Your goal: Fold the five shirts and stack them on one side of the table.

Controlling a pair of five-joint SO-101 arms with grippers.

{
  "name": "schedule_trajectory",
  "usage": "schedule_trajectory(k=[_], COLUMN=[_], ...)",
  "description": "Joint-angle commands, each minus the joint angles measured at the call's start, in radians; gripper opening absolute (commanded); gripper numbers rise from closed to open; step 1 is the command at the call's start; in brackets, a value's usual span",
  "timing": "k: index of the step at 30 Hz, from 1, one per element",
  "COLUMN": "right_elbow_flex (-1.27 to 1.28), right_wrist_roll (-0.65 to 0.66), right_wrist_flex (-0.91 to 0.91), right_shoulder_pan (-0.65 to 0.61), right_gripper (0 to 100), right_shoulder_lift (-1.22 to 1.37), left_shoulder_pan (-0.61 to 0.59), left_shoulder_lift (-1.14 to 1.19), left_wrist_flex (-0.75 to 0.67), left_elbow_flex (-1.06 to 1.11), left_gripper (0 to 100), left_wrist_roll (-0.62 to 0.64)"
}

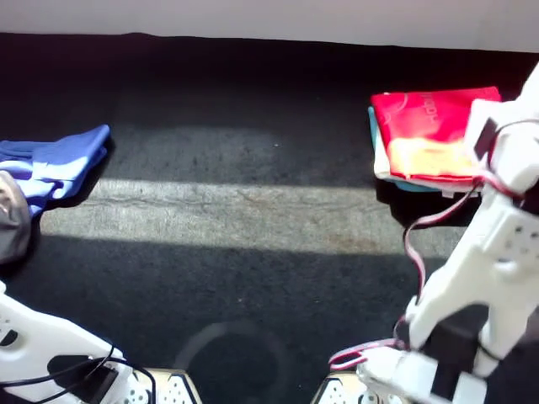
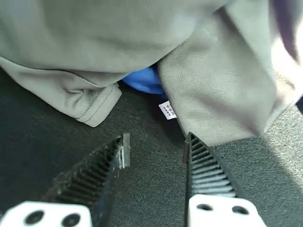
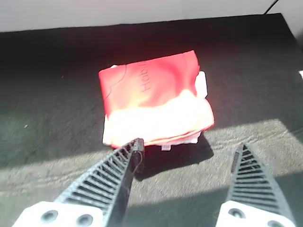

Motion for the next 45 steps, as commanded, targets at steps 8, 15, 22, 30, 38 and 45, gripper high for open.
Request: schedule_trajectory(k=[8,15,22,30,38,45], right_elbow_flex=[0.453,0.572,0.63,0.71,0.785,0.837], right_wrist_roll=[0.008,0.006,0.002,0.005,0.006,0.0], right_wrist_flex=[0.007,0.007,0.007,0.005,-0.054,-0.116], right_shoulder_pan=[-0.097,-0.096,-0.096,-0.096,-0.096,-0.097], right_gripper=[29.3,29.3,29.3,29.3,29.3,29.3], right_shoulder_lift=[-0.375,-0.44,-0.444,-0.44,-0.444,-0.44], left_shoulder_pan=[0.122,0.214,0.282,0.386,0.636,1.001], left_shoulder_lift=[0.139,0.226,0.228,0.147,-0.219,-0.621], left_wrist_flex=[-0.012,0.009,0.029,0.141,0.15,0.15], left_elbow_flex=[-0.007,-0.012,-0.012,-0.013,0.004,0.209], left_gripper=[20,20,0,1,1,1], left_wrist_roll=[0.071,0.117,0.133,0.199,0.269,0.276])
